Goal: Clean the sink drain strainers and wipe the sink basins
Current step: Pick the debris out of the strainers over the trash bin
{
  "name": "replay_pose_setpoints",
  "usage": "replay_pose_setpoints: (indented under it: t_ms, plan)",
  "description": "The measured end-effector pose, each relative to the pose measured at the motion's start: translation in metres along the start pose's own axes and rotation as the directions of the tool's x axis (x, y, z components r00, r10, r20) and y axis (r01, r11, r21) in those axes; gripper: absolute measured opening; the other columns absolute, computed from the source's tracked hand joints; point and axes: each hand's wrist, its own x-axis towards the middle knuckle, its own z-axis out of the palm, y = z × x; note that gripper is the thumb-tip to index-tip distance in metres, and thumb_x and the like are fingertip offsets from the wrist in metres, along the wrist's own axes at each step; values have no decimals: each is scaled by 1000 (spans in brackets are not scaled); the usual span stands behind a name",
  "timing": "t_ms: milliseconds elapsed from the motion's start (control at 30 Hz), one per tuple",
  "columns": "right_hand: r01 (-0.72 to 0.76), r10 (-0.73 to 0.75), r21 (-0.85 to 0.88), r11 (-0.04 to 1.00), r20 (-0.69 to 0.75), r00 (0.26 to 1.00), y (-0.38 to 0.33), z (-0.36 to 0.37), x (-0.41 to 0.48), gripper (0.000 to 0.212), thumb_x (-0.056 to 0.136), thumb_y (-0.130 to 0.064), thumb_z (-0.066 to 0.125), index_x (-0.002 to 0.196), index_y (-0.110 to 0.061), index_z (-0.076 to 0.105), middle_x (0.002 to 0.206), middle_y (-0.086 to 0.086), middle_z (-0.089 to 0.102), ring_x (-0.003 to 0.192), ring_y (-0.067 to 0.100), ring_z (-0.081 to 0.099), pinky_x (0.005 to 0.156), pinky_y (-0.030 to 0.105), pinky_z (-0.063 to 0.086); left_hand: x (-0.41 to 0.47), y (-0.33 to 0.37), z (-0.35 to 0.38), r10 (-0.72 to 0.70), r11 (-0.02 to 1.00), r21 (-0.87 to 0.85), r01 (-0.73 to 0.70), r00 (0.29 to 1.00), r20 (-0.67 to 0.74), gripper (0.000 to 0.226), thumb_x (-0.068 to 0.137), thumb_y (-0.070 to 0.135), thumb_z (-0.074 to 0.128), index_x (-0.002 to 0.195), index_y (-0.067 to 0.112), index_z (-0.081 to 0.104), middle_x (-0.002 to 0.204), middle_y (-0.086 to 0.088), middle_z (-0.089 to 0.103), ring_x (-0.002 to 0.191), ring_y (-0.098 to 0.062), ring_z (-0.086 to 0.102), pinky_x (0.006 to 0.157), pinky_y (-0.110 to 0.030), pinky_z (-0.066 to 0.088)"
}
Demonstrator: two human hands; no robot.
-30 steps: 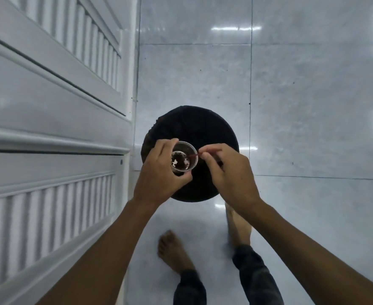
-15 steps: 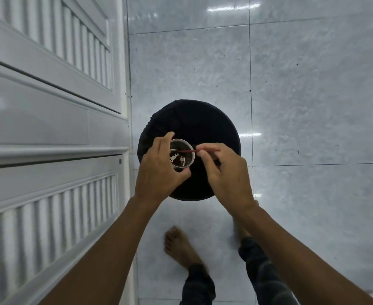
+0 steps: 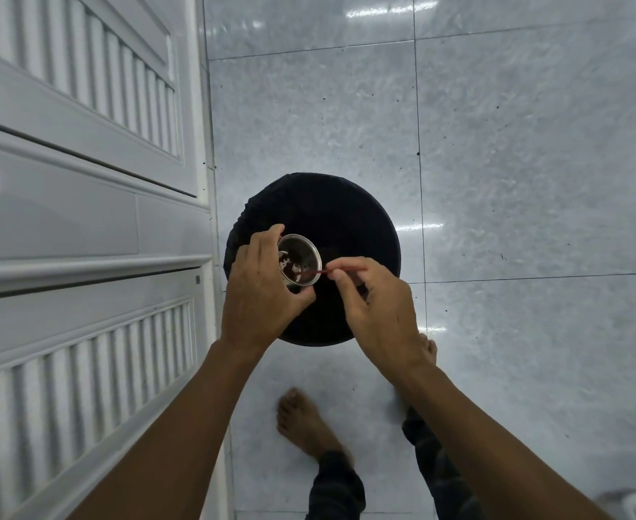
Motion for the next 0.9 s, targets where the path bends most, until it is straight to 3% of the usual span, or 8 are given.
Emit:
replay_pose_setpoints:
  t_ms: [67, 300, 433, 633, 800, 900]
  plan:
    - [-26, 26, -3, 1000, -16, 1000, 3, -5, 5, 21, 101, -25, 60, 117, -20, 72, 114, -5, 72, 106, 10, 65, 95, 34, 57, -1, -1, -1, -8, 1000, 1, 8, 1000, -2, 94, 72, 42, 89, 147, 9, 44, 132, -11, 58, 116, -29, 59, 93, -32, 49]
    - [27, -28, 12, 1000, 53, 998, 4, -1, 1, 19, 101, -28, 60, 115, -23, 73, 112, -9, 72, 104, 7, 65, 92, 27, 57, -1, 1, -3, -43, 999, -12, 44, 999, 21, 95, 74, 44, 87, 150, 8, 43, 133, -12, 59, 119, -30, 59, 95, -31, 44]
    - [-34, 34, -7, 999, -5, 999, 11, -6, 10, 19, 102, -26, 60, 115, -20, 73, 111, -7, 72, 102, 9, 65, 92, 32, 57, -2, 1, -4, -47, 998, -34, 49, 998, 36, 95, 74, 40, 88, 151, 8, 41, 132, -11, 60, 118, -30, 60, 94, -33, 46]
    - [30, -29, 47, 998, -16, 999, 8, 0, 2, 18, 101, -29, 60, 113, -25, 72, 110, -12, 71, 103, 6, 64, 91, 24, 56, 2, 4, -2, -76, 996, -41, 77, 997, 32, 98, 73, 38, 89, 152, 10, 38, 136, -11, 59, 122, -31, 59, 94, -32, 43]
    - [-58, 60, 32, 998, -57, 997, 12, 5, 4, 19, 102, -26, 59, 115, -23, 72, 112, -9, 72, 103, 7, 64, 93, 28, 56, 2, 6, 0, -74, 997, -25, 75, 997, 13, 98, 73, 42, 87, 152, 11, 38, 135, -11, 60, 119, -31, 60, 93, -32, 43]
    - [-25, 30, 65, 998, -77, 997, 9, 4, 3, 18, 101, -27, 60, 114, -23, 72, 111, -11, 72, 103, 5, 64, 91, 19, 54, 0, 5, 1, -78, 997, -24, 79, 997, 16, 98, 73, 41, 88, 152, 11, 38, 137, -11, 59, 122, -31, 59, 94, -32, 42]
